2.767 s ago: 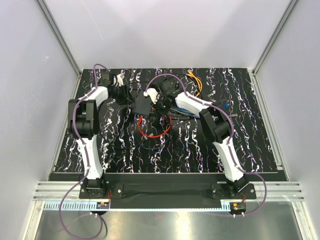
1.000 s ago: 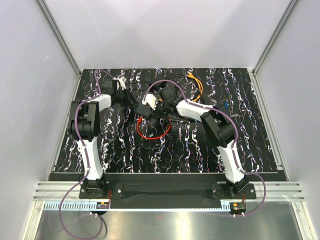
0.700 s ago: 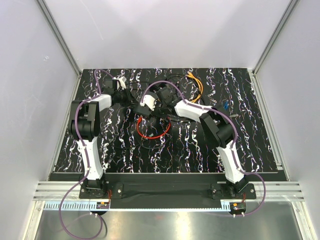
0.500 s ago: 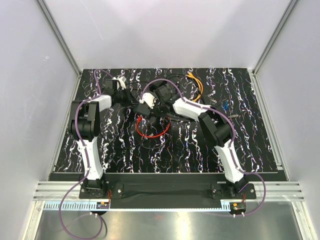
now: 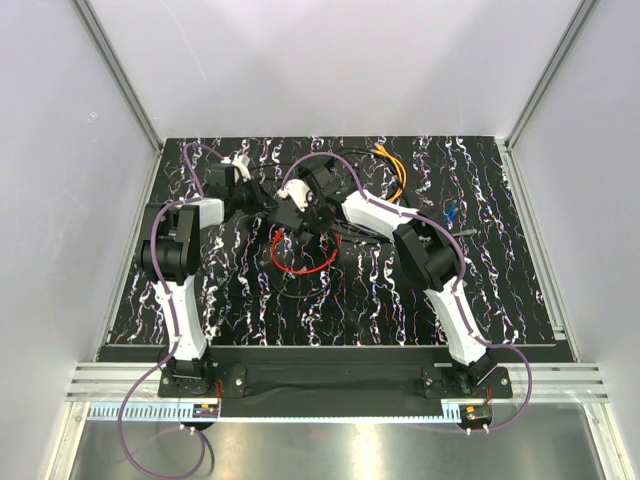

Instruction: Insert the plug into the switch port

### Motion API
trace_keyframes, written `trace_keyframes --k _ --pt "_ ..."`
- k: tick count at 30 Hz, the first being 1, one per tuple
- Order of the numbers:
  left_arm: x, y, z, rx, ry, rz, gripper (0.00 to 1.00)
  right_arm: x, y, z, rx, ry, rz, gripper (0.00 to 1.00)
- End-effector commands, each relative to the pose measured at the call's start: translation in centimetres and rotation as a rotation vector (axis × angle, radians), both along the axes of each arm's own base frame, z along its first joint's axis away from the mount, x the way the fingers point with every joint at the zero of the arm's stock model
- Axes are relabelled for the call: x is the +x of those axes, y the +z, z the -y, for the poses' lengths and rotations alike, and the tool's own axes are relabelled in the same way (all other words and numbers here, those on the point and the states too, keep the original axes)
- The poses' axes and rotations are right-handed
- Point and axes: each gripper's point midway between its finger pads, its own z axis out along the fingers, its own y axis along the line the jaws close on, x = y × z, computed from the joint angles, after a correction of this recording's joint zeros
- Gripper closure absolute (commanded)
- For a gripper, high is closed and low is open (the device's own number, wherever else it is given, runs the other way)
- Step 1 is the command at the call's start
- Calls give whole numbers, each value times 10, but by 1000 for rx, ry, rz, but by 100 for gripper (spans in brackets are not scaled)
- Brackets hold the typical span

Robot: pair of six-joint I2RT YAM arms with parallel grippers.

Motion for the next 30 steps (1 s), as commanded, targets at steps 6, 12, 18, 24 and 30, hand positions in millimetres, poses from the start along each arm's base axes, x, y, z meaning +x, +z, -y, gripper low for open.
trace_keyframes --k 6,12,18,24,30 --pt "-145 -23 120 -232 -364 -422 100 32 50 -94 353 114 229 100" --pt "-158 -26 124 -232 -373 -443 100 46 51 -95 343 82 260 100" --pt "-165 -25 130 -241 -392 -442 100 57 51 -96 346 49 284 100" --pt "-168 -22 131 -251 -397 -438 100 57 48 -91 339 45 282 100" --pt "-134 -3 112 -233 -354 -351 99 46 40 -64 311 126 244 100"
